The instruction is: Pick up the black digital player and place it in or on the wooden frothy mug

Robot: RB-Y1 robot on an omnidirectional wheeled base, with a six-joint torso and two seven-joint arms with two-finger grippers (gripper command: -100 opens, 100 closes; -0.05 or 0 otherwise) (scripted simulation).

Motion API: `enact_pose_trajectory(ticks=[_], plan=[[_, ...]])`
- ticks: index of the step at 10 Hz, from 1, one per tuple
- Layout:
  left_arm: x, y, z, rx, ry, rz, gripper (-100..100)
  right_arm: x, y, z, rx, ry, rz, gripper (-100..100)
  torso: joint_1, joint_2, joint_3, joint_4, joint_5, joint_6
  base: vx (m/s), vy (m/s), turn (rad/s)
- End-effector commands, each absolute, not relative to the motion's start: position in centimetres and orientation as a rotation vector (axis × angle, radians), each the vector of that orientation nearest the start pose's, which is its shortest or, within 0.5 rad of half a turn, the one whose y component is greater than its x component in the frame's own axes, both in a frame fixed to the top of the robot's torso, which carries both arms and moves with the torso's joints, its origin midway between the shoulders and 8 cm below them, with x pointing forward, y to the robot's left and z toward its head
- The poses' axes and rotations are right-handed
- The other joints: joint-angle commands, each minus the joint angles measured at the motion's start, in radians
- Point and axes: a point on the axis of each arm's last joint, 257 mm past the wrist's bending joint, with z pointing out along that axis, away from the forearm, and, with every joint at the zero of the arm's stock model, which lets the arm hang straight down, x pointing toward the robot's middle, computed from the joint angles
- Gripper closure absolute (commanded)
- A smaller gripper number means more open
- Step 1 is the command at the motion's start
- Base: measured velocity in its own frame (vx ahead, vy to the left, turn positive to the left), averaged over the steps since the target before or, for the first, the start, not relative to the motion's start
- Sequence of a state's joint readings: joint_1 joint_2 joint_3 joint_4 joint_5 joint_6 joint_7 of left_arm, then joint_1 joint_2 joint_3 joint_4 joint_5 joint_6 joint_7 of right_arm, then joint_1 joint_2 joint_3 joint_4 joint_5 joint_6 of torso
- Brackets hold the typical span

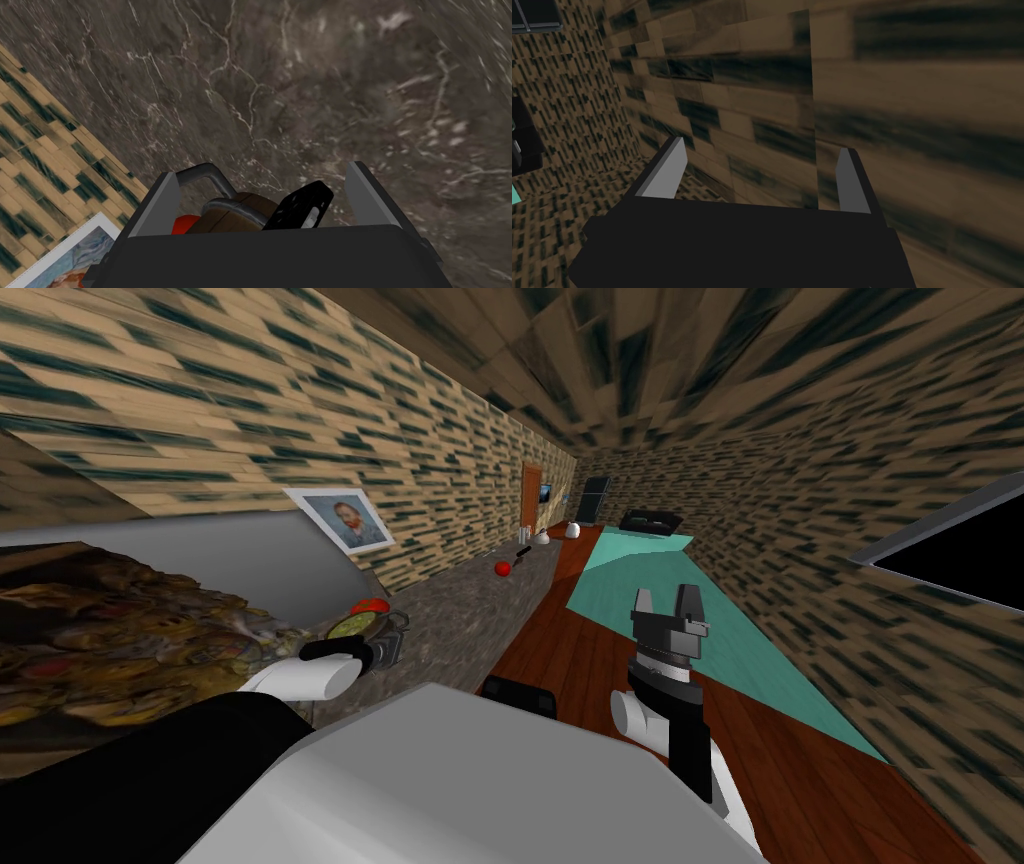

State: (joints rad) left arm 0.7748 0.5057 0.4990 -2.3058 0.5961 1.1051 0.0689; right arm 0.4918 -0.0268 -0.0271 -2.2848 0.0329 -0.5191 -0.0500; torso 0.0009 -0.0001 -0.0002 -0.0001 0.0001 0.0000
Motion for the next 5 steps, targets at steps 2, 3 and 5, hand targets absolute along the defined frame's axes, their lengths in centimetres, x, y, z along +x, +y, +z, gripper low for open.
enact_pose_trajectory(ticks=[2,3,5], plan=[[19.6,50.0,-29.6,-2.047,1.609,-0.276,-100,34.0,-27.9,3.3,0.607,0.618,1.313,0,0.0,0.0,0.0,0.0,0.0,-0.001,0.008,0.03,-0.081],[19.0,49.9,-30.0,-2.068,1.621,-0.253,-100,34.0,-27.9,3.3,0.607,0.618,1.313,0,0.001,0.0,0.0,0.0,0.0,0.0,0.009,0.031,-0.055],[18.1,50.0,-30.0,-2.09,1.657,-0.224,-100,34.0,-27.9,3.3,0.607,0.618,1.313,0,0.0,0.0,0.0,0.0,0.0,-0.001,0.006,0.019,-0.047]])
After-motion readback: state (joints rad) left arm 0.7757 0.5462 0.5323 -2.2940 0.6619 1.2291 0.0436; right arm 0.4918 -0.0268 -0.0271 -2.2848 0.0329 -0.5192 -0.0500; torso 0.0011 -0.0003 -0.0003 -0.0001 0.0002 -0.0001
